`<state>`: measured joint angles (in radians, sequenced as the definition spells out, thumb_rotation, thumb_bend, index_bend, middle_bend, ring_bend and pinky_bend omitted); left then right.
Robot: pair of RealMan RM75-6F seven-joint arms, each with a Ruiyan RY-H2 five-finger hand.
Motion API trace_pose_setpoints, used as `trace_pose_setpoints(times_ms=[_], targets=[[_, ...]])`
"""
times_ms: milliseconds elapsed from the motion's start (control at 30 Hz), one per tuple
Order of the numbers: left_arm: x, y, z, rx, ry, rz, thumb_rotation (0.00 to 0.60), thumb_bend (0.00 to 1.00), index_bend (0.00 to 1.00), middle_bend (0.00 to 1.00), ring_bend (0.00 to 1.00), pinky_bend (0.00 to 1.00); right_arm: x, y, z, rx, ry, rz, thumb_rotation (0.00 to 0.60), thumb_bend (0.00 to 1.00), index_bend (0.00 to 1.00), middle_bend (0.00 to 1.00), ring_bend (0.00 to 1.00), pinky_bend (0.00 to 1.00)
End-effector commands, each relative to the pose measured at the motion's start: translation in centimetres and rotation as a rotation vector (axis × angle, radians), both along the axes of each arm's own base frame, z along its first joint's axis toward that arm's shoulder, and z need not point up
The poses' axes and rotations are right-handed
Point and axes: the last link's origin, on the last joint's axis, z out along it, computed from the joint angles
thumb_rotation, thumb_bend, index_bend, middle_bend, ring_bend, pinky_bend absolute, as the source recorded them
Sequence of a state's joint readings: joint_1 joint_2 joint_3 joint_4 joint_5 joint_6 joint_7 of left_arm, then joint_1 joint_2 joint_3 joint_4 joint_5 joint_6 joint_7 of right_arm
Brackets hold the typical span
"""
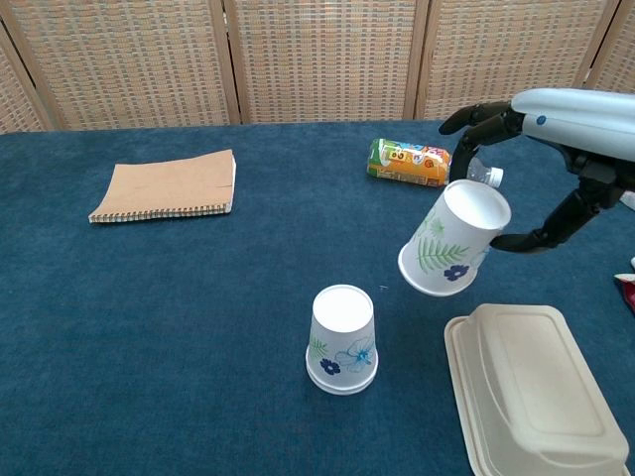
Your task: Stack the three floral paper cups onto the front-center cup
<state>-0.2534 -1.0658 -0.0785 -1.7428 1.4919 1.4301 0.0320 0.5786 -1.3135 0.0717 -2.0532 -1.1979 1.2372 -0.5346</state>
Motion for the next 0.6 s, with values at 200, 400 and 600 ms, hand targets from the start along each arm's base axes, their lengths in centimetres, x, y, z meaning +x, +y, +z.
trace_pose_setpoints(times_ms=[200,400,600], targets=[[-0.2,0.0,0.2,0.004,-0.004,0.006,0.600,0.11,0.14,0.00,0.00,0.00,1.7,1.6,-1.2,0.025,-0.033,0.030,0.600,0.40,0.53,0.16,0.00,0.00],[-0.3,0.2,0.3,0.003,-0.005,0.011,0.600,0.10,0.14,0.00,0.00,0.00,2.8,1.9,-2.2,0.042,-0.057,0.048,0.600,0.40,0.53,0.16,0.00,0.00],[-0.5,0.4,0.4,0.004,-0.007,0.024,0.600,0.10,0.14,0.00,0.00,0.00,4.3,1.8,-3.0,0.059,-0.079,0.075,0.600,0.40,0.53,0.16,0.00,0.00]])
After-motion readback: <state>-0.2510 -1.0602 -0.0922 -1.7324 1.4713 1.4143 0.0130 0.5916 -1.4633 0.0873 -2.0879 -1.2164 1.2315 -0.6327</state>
